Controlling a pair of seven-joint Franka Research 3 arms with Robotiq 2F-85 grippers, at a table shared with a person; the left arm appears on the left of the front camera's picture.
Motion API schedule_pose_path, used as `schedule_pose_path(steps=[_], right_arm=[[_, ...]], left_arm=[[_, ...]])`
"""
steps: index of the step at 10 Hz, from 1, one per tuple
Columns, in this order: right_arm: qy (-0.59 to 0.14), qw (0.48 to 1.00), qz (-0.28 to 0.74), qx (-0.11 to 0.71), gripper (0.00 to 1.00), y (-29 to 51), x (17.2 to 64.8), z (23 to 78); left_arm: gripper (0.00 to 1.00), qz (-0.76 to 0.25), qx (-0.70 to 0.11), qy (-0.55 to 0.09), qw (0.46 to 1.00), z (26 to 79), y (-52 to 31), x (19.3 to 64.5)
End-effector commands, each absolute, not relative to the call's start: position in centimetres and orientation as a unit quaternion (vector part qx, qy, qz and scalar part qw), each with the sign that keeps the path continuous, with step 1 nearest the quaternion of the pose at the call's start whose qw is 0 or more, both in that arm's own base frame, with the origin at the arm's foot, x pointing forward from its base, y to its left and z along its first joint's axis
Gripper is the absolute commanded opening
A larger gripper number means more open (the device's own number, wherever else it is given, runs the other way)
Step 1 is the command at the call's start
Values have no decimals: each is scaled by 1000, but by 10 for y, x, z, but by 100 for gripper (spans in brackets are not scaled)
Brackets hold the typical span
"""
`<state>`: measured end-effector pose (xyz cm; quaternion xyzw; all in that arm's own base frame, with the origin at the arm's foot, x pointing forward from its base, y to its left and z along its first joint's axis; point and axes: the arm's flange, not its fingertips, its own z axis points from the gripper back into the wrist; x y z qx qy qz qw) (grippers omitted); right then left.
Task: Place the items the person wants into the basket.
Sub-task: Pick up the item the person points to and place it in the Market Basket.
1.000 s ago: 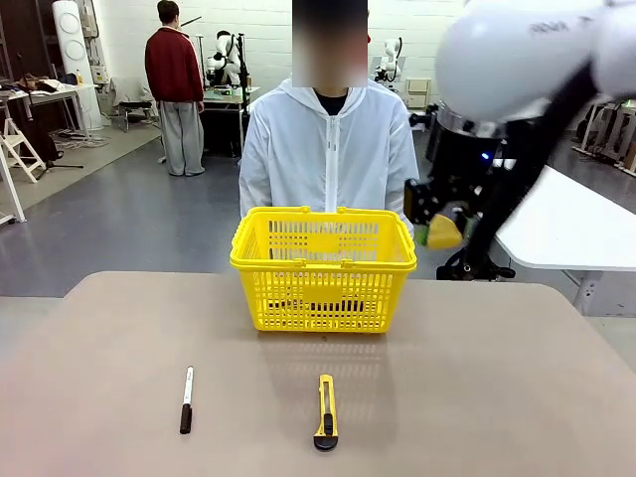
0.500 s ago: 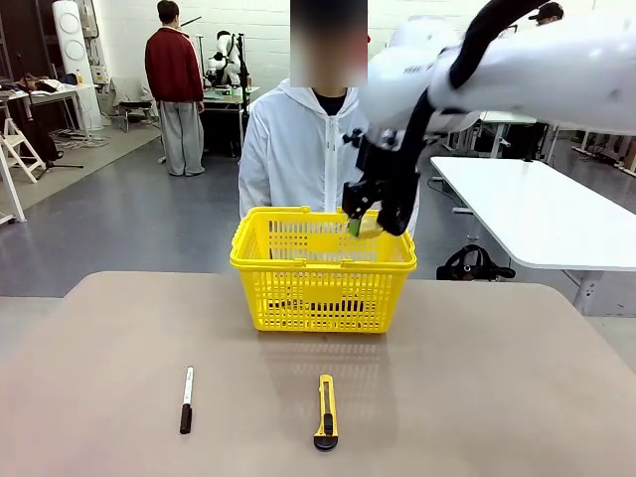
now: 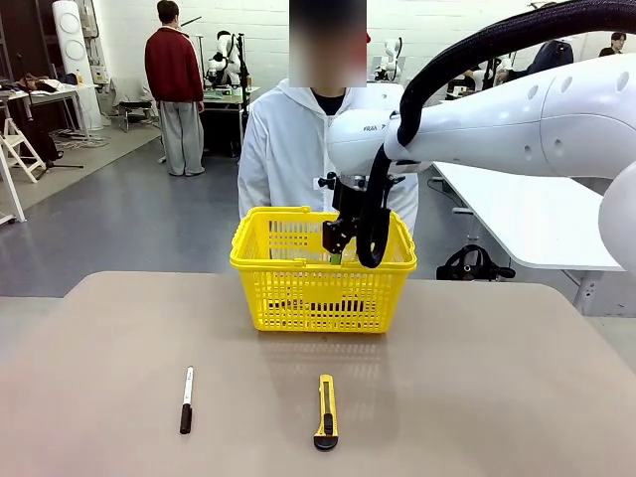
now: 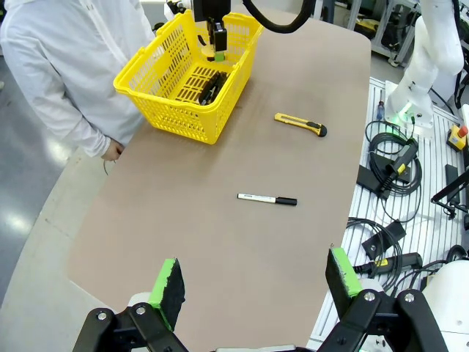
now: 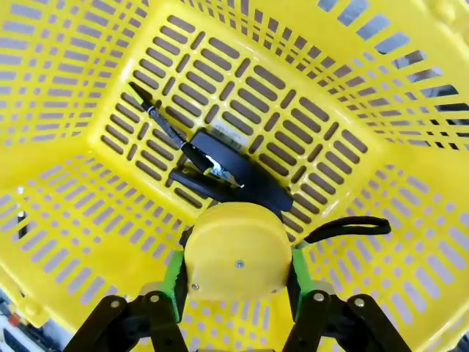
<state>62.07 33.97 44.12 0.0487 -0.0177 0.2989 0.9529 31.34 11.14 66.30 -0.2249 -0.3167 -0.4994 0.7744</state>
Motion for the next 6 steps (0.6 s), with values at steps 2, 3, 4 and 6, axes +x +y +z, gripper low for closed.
schedule_pose_path(steps=[2,3,4,6], right_arm=[[-21,946,322,35,100,341,625,454],[-17,946,322,37,100,340,626,453],[-13,946,322,37,100,339,625,453],[-11,945,325,36,100,340,624,457]], left_arm=[[100,-508,-227,-323,766,663,113,312],[100,-508,-227,-323,766,663,113,312],[100,-508,-227,-323,766,663,113,312],[100,-508,-227,-323,766,663,113,312]])
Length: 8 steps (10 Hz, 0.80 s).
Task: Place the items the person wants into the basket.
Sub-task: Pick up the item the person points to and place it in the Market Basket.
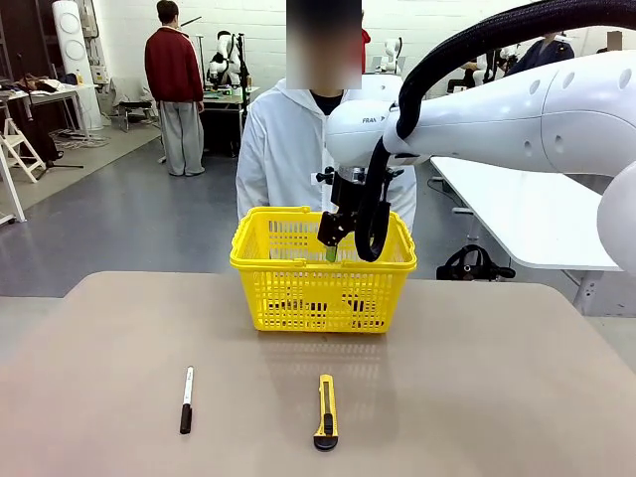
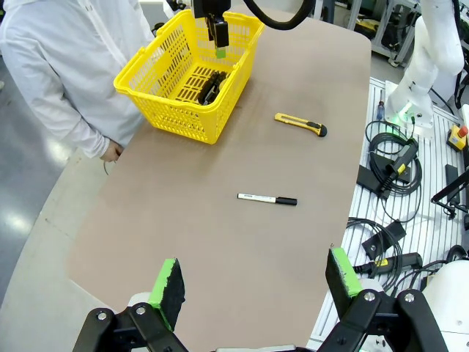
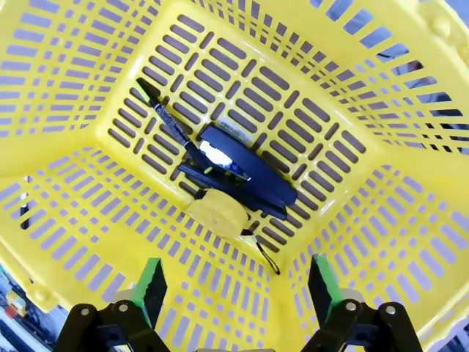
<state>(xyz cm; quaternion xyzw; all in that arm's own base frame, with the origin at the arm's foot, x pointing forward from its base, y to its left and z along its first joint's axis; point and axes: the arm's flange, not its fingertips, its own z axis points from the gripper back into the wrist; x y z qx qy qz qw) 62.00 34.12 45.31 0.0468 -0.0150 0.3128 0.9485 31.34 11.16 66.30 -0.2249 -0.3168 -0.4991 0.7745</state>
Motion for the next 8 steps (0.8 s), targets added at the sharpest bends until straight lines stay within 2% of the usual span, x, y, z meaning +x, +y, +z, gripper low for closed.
schedule_pose_path(steps=[1,3,6,8], right_arm=[[-15,945,324,34,100,338,619,465],[-24,958,284,35,100,317,577,519],[-67,974,217,10,100,258,444,609],[-97,978,186,-3,100,216,366,618]], left_arm=[[100,-508,-227,-323,766,663,113,312],[100,-508,-227,-323,766,663,113,312],[100,-508,-227,-323,766,663,113,312],[100,-508,-227,-323,766,663,113,312]])
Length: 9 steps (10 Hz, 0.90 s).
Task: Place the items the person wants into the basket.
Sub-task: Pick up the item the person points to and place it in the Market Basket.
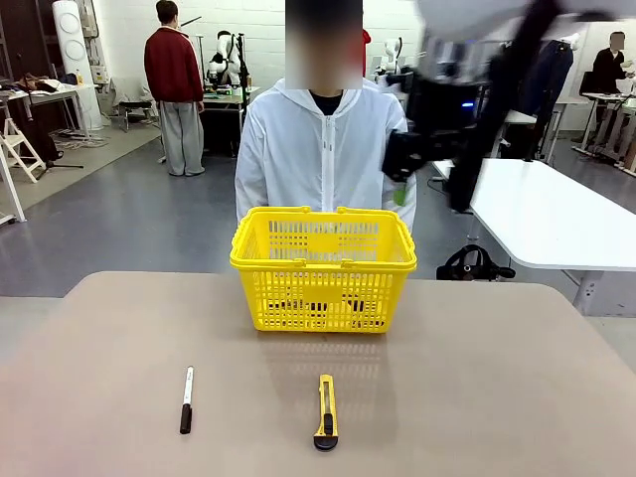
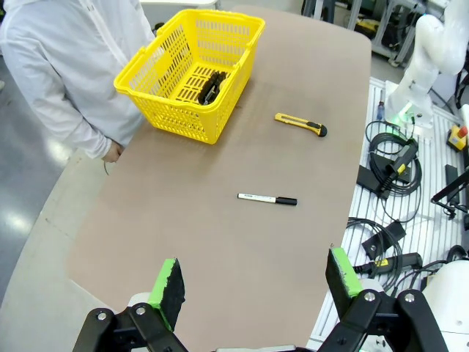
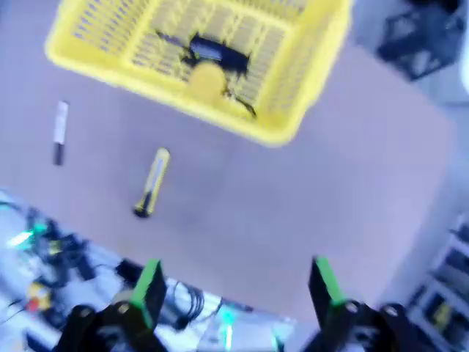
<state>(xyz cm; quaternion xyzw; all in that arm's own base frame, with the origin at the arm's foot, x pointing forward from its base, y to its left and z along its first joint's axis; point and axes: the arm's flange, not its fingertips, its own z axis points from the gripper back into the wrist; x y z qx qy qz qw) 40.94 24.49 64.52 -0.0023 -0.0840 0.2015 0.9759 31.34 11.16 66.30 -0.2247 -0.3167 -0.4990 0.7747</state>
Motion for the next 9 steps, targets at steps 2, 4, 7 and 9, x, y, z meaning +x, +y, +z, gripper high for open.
schedule_pose_path(steps=[2,4,7,9], right_arm=[[-104,982,159,9,100,179,331,596],[-113,982,147,37,100,145,308,567],[-107,980,159,47,100,131,309,558],[-104,985,131,31,100,134,301,559]], left_arm=[[100,-508,-227,-323,766,663,113,312],[100,-508,-227,-323,766,663,113,312],[100,-508,-227,-323,766,663,113,312],[100,-508,-227,-323,766,663,113,312]])
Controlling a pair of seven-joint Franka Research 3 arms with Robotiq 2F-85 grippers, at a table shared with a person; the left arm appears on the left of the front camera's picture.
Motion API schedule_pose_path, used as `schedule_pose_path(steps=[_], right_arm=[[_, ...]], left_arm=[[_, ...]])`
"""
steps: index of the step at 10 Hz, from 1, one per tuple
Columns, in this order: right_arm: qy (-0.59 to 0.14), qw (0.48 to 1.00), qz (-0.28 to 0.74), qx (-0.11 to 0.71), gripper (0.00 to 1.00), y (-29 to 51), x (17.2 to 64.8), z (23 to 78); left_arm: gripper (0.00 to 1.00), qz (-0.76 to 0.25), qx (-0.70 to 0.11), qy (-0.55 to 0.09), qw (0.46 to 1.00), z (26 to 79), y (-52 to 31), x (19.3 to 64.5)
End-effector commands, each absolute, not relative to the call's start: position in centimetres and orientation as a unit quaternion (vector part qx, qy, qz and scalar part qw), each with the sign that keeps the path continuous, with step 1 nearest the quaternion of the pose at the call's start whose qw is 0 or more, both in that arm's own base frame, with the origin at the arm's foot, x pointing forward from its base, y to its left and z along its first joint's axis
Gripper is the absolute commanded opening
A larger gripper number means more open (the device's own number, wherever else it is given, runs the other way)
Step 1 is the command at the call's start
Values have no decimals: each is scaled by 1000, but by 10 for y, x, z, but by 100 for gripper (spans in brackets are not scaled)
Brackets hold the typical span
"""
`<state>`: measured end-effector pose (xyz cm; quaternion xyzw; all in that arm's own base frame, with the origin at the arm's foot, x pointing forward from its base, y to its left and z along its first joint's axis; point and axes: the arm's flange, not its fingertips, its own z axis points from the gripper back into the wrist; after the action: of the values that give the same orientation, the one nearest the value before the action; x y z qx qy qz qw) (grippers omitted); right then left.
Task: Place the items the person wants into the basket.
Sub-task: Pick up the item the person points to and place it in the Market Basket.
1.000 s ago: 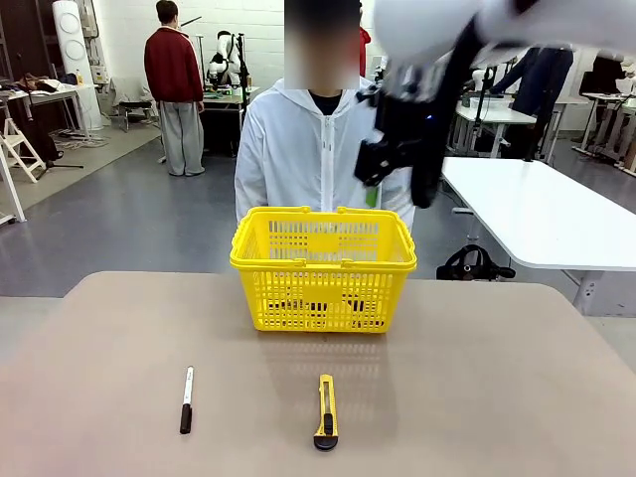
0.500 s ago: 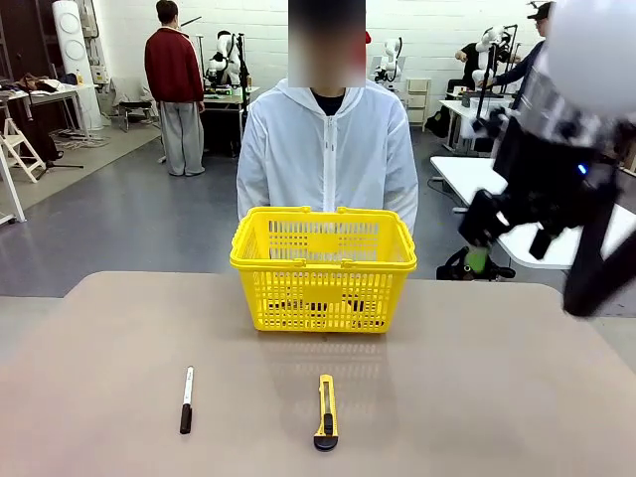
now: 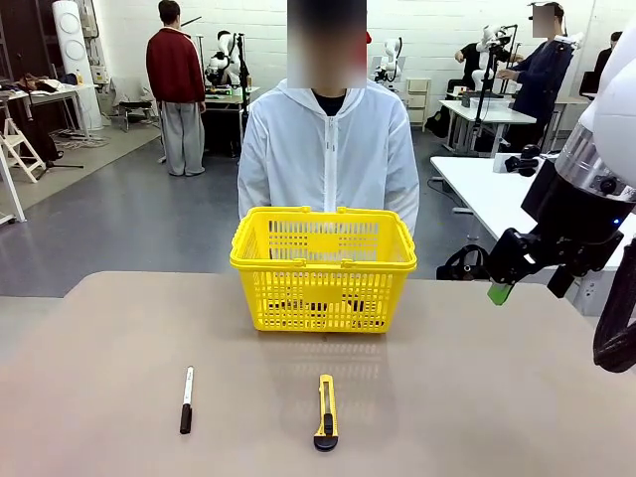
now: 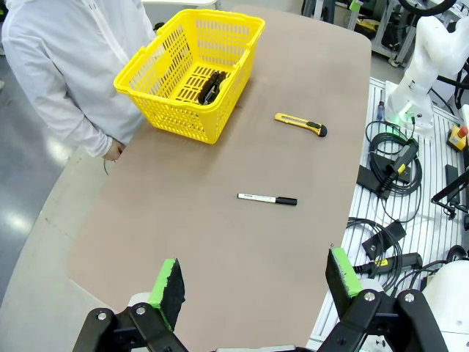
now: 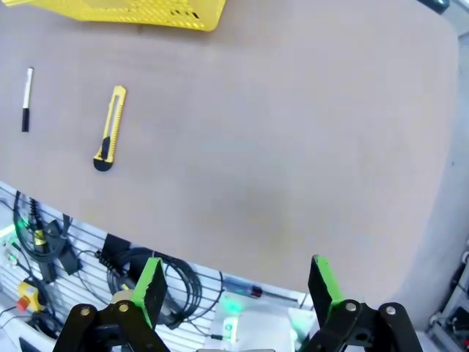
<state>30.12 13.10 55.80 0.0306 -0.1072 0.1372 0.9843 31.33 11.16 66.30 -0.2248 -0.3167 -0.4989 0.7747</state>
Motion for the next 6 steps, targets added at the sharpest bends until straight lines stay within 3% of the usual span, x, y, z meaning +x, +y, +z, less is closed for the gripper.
schedule_pose_path(steps=[1,6], right_arm=[[-104,985,131,31,100,134,301,559],[-104,985,131,31,100,134,301,559]], left_arm=[[100,-508,-227,-323,766,663,113,312],[100,-508,-227,-323,766,663,113,312]])
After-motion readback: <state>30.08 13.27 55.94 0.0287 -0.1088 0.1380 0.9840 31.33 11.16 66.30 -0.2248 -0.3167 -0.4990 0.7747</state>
